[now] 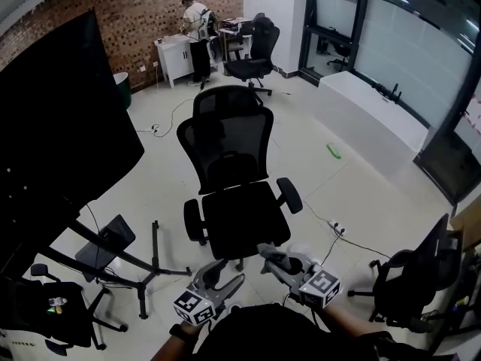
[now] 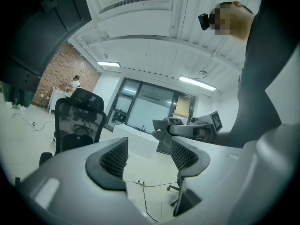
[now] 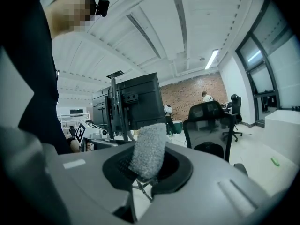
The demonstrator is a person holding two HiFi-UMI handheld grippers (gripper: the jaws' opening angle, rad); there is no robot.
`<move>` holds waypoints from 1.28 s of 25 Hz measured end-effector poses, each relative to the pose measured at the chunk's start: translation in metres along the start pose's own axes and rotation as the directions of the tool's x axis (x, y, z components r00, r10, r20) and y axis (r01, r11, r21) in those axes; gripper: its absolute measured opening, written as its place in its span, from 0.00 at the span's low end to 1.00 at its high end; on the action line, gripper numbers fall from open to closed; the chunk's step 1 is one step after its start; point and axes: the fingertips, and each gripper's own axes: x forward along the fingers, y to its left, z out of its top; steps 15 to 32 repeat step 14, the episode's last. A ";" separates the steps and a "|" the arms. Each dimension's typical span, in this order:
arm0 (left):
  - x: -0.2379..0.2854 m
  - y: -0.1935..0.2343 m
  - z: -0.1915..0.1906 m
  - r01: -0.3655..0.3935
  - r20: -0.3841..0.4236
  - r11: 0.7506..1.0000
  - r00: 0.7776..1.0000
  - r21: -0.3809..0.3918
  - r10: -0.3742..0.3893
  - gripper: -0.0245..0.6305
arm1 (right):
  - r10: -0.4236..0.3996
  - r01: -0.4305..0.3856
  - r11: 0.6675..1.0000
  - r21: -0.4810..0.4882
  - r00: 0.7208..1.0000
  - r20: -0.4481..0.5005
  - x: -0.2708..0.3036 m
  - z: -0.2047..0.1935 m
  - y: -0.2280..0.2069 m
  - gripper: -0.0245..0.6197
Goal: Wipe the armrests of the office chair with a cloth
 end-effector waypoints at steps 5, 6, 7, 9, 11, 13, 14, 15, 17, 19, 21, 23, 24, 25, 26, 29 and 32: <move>0.011 -0.010 0.004 -0.004 0.001 1.000 1.000 0.020 0.004 0.51 | 0.022 -0.022 0.999 -0.028 1.000 -0.019 -0.014 0.005 -0.007 0.09; 0.012 -0.011 0.005 -0.008 0.002 1.000 1.000 0.023 0.008 0.51 | 0.024 -0.025 0.999 -0.032 1.000 -0.020 -0.016 0.004 -0.009 0.09; 0.013 -0.011 0.006 -0.014 0.003 1.000 1.000 0.026 0.014 0.51 | 0.022 -0.023 0.999 -0.031 1.000 -0.018 -0.018 0.004 -0.013 0.09; 0.015 -0.011 0.007 -0.025 0.004 0.999 1.000 0.029 0.024 0.51 | 0.020 -0.020 1.000 -0.022 1.000 -0.007 -0.021 0.005 -0.018 0.09; 0.017 -0.015 0.010 -0.029 0.001 0.999 1.000 0.033 0.029 0.51 | 0.028 -0.028 0.999 -0.030 1.000 -0.003 -0.023 0.012 -0.017 0.09; 0.020 -0.019 0.012 -0.029 -0.001 0.999 1.000 0.040 0.029 0.51 | 0.039 -0.039 0.998 -0.046 0.999 -0.002 -0.026 0.017 -0.016 0.09; 0.022 -0.021 0.013 -0.028 -0.001 0.999 1.000 0.043 0.028 0.51 | 0.044 -0.044 0.998 -0.053 0.999 -0.001 -0.027 0.018 -0.016 0.09; 0.022 -0.021 0.013 -0.028 -0.001 0.999 1.000 0.043 0.028 0.51 | 0.044 -0.044 0.998 -0.053 0.999 -0.001 -0.027 0.018 -0.016 0.09; 0.022 -0.021 0.013 -0.028 -0.001 0.999 1.000 0.043 0.028 0.51 | 0.044 -0.044 0.998 -0.053 0.999 -0.001 -0.027 0.018 -0.016 0.09; 0.022 -0.021 0.013 -0.028 -0.001 0.999 1.000 0.043 0.028 0.51 | 0.044 -0.044 0.998 -0.053 0.999 -0.001 -0.027 0.018 -0.016 0.09; 0.022 -0.021 0.013 -0.028 -0.001 0.999 1.000 0.043 0.028 0.51 | 0.044 -0.044 0.998 -0.053 0.999 -0.001 -0.027 0.018 -0.016 0.09; 0.022 -0.021 0.013 -0.028 -0.001 0.999 1.000 0.043 0.028 0.51 | 0.044 -0.044 0.998 -0.053 0.999 -0.001 -0.027 0.018 -0.016 0.09; 0.022 -0.021 0.013 -0.028 -0.001 0.999 1.000 0.043 0.028 0.51 | 0.044 -0.044 0.998 -0.053 0.999 -0.001 -0.027 0.018 -0.016 0.09; 0.022 -0.021 0.013 -0.028 -0.001 0.999 1.000 0.043 0.028 0.51 | 0.044 -0.044 0.998 -0.053 0.999 -0.001 -0.027 0.018 -0.016 0.09; 0.022 -0.021 0.013 -0.028 -0.001 0.999 1.000 0.043 0.028 0.51 | 0.044 -0.044 0.998 -0.053 0.999 -0.001 -0.027 0.018 -0.016 0.09; 0.022 -0.021 0.013 -0.028 -0.001 0.999 1.000 0.043 0.028 0.51 | 0.044 -0.044 0.998 -0.053 0.999 -0.001 -0.027 0.018 -0.016 0.09; 0.022 -0.021 0.013 -0.028 -0.001 0.999 1.000 0.043 0.028 0.51 | 0.044 -0.044 0.998 -0.053 0.999 -0.001 -0.027 0.018 -0.016 0.09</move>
